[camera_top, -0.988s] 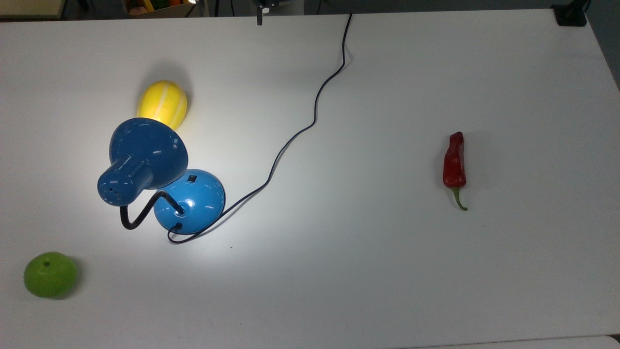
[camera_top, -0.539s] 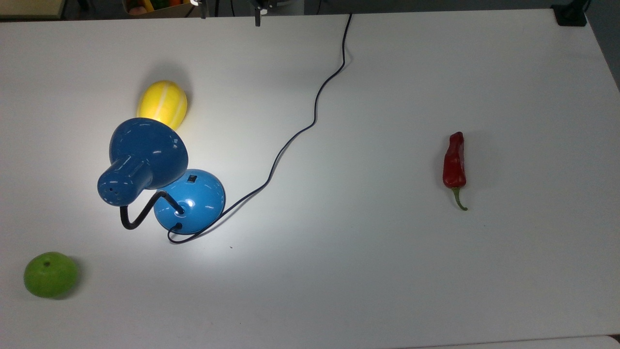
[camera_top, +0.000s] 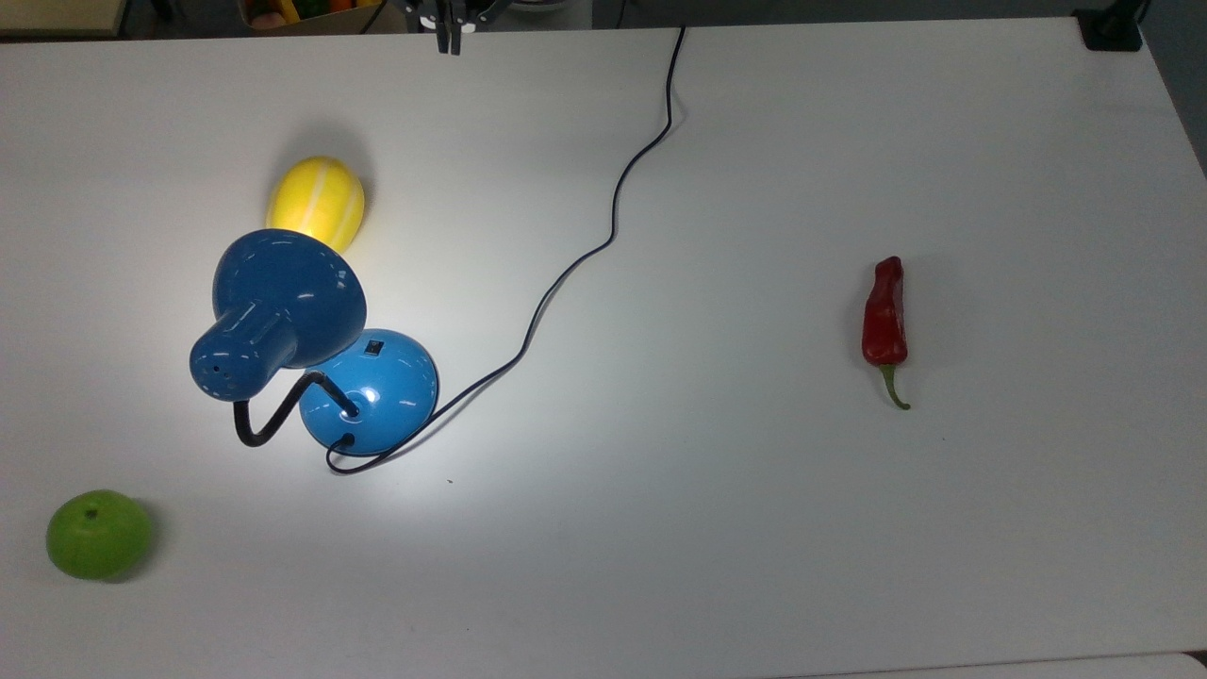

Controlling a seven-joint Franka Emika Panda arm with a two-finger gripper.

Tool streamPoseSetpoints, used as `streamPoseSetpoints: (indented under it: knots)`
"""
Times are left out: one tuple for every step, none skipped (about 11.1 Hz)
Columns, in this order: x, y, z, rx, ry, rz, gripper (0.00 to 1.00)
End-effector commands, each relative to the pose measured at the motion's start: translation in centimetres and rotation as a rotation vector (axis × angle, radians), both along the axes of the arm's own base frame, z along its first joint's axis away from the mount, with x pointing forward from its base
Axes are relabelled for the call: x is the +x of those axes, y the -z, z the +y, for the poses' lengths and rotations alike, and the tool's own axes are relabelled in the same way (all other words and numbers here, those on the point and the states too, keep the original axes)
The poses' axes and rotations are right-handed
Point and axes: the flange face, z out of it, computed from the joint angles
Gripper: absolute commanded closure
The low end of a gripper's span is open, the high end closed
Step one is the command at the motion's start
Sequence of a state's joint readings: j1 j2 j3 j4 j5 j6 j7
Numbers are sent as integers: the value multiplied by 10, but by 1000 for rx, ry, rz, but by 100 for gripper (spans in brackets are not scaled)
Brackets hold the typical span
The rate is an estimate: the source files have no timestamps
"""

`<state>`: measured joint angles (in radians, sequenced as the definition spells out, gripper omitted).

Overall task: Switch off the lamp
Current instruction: 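Move the gripper down toward the blue lamp's round base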

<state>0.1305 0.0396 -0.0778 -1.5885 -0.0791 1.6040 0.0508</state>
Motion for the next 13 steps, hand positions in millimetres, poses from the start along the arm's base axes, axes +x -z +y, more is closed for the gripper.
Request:
streamPoseSetpoints:
  knots:
    - [2, -3, -8, -1, -56, 2, 100]
    - [6, 0, -17, -3, -68, -22, 100]
    - [11, 7, -25, -3, -58, -40, 100]
    - [18, 19, -28, -3, -52, -39, 100]
    - [28, 37, -29, -7, -44, -38, 100]
    - [36, 50, -34, -8, -34, -52, 100]
    - [43, 66, -42, -9, -22, -61, 100]
    - [47, 82, -48, -10, -12, -75, 100]
    - [50, 103, -54, -10, 9, -87, 100]
    - [51, 125, -55, -9, 15, -95, 100]
    - [51, 140, -56, -7, 34, -118, 100]
    - [51, 160, -61, -5, 64, -123, 100]
    - [54, 172, -63, -5, 74, -136, 100]
